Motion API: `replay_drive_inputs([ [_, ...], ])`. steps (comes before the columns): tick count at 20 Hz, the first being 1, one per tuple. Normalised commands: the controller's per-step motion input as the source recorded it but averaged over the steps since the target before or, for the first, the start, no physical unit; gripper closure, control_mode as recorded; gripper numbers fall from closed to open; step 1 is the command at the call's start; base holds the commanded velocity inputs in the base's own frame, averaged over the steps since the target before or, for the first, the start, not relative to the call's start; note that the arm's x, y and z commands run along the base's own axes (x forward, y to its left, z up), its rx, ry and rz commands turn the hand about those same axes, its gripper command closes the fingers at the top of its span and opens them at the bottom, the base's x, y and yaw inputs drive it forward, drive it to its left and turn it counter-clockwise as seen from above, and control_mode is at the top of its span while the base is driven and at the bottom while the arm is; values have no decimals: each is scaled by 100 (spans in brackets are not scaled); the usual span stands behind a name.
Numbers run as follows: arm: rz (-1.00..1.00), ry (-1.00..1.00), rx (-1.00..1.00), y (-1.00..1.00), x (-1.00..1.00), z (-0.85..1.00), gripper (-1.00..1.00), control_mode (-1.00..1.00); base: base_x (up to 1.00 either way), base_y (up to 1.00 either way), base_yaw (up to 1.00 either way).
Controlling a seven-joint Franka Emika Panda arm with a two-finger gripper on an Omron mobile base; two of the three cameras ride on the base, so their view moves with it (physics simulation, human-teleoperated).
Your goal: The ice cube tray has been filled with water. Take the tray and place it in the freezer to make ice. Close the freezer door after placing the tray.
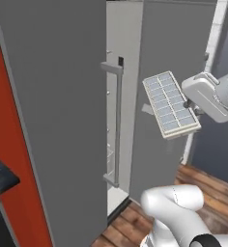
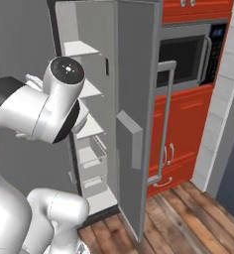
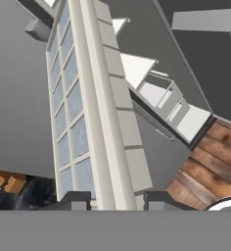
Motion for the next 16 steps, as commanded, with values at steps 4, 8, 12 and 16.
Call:
replay_drive_inputs([
  [4,0,0,0,0,0,0,100,100,32,-41,23],
  [8,0,0,0,0,0,0,100,100,40,-36,21],
  [12,0,0,0,0,0,0,100,100,46,-16,20],
  [16,0,0,0,0,0,0,100,100,50,0,18],
])
